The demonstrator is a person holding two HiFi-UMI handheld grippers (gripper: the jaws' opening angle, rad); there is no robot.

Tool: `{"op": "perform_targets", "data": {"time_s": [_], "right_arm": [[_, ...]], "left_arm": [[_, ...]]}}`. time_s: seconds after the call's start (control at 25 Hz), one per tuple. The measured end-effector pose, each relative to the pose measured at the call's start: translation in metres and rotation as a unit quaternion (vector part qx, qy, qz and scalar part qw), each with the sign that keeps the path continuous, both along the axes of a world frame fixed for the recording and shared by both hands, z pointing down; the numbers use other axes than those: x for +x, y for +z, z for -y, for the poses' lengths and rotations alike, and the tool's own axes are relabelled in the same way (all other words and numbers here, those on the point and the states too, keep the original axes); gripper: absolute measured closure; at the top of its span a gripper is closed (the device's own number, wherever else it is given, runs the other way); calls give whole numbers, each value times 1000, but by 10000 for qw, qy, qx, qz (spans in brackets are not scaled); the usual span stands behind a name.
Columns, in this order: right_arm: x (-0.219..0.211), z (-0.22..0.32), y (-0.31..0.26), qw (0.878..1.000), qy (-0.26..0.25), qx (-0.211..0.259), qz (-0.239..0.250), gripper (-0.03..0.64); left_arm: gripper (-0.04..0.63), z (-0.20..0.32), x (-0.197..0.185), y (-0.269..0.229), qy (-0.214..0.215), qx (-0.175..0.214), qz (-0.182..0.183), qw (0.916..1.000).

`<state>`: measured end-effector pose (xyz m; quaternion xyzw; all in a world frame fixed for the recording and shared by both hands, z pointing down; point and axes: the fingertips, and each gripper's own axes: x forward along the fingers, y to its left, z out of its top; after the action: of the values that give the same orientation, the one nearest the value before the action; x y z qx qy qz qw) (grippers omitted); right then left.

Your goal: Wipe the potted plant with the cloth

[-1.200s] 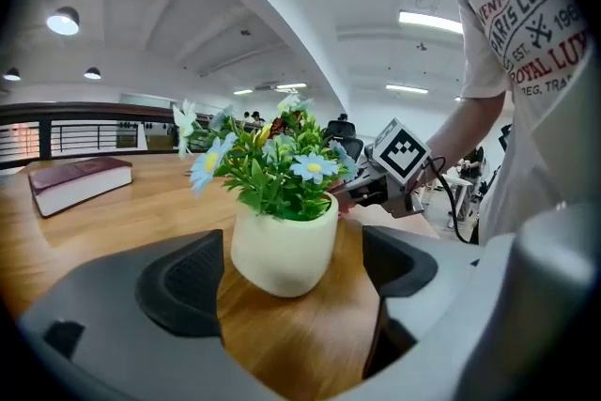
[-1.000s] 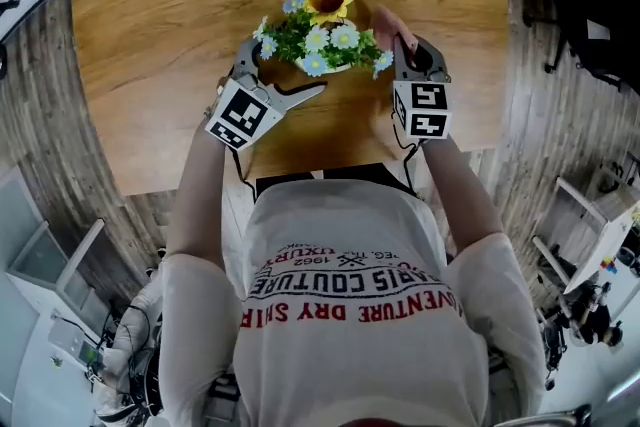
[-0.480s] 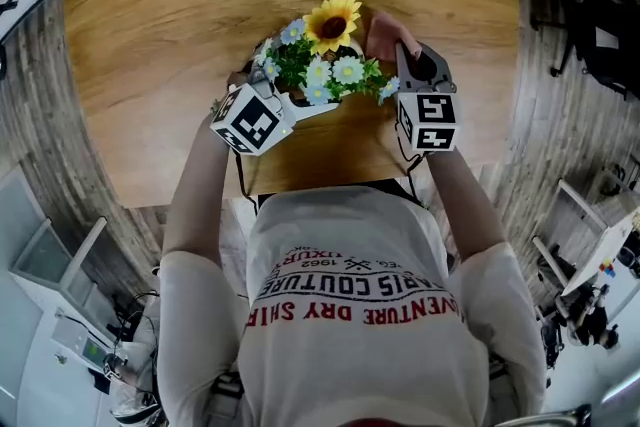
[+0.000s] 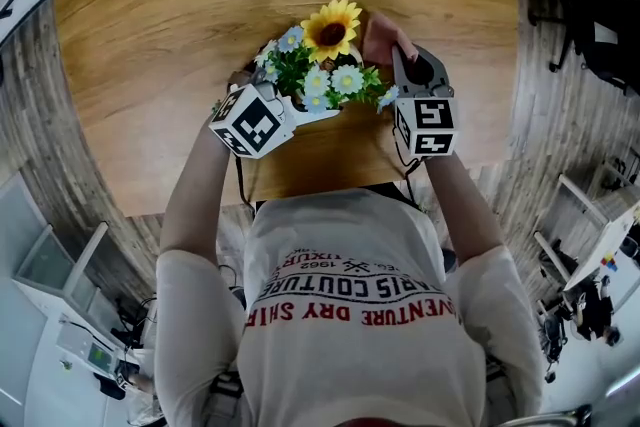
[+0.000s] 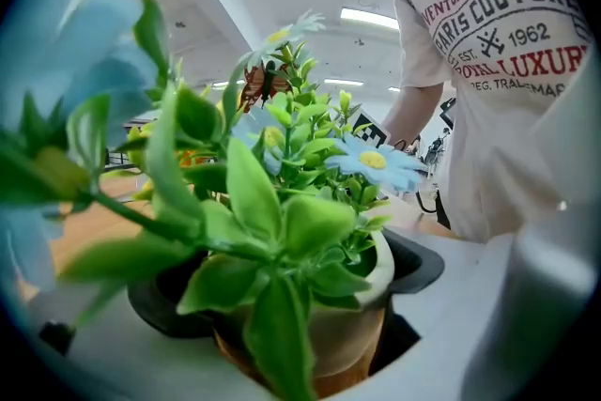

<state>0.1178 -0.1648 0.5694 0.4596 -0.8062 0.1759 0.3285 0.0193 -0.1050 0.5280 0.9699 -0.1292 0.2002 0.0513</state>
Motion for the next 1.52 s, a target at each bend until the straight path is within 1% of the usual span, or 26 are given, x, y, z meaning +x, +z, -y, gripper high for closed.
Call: {"op": "perform_targets", "data": {"time_s": [0.2,0.4,0.52,0.6,0.68,0.76,0.88,1.12,1.32,1.44,1.52], "right_arm": [[-7,-11,-3,10000,31,31,2,578],[-5,-10,-7,10000,69,22,30,578],[-4,-9,-14,9999,130,-6,98,578],[-8,-8,-21,9995,141,-24,267,578],[-18,-9,-30,9982,68,-27,598,578],[-32,-13,-40,9953,-122,36,958,578],[-54,-26,-61,9890,-515,247,1363,578],[-83,-38,-109,9729,-1055,768,1910,580],[-111,-45,-145,9623,-1490,1352,1832,580],[-125,-47,-158,9578,-1572,1538,1850,580],[-134,-50,-163,9555,-1613,1587,1894,580]], "left_arm": [[75,-7,-8,-4,-332,110,-2,9994],[75,2,-6,-10,-820,-138,-142,9964],[75,9,-4,-24,-995,-126,-141,9949],[75,15,-4,-37,-1070,-141,-214,9939],[75,23,-6,-52,-1148,-201,-280,9928],[75,30,-11,-66,-1222,-259,-263,9918],[75,31,-14,-88,-1244,-288,-247,9915],[75,32,-25,-137,-1298,-238,-375,9905],[75,28,-34,-173,-1273,-37,-500,9906],[75,26,-41,-187,-1275,67,-551,9903],[75,24,-46,-192,-1313,59,-605,9895]]}}
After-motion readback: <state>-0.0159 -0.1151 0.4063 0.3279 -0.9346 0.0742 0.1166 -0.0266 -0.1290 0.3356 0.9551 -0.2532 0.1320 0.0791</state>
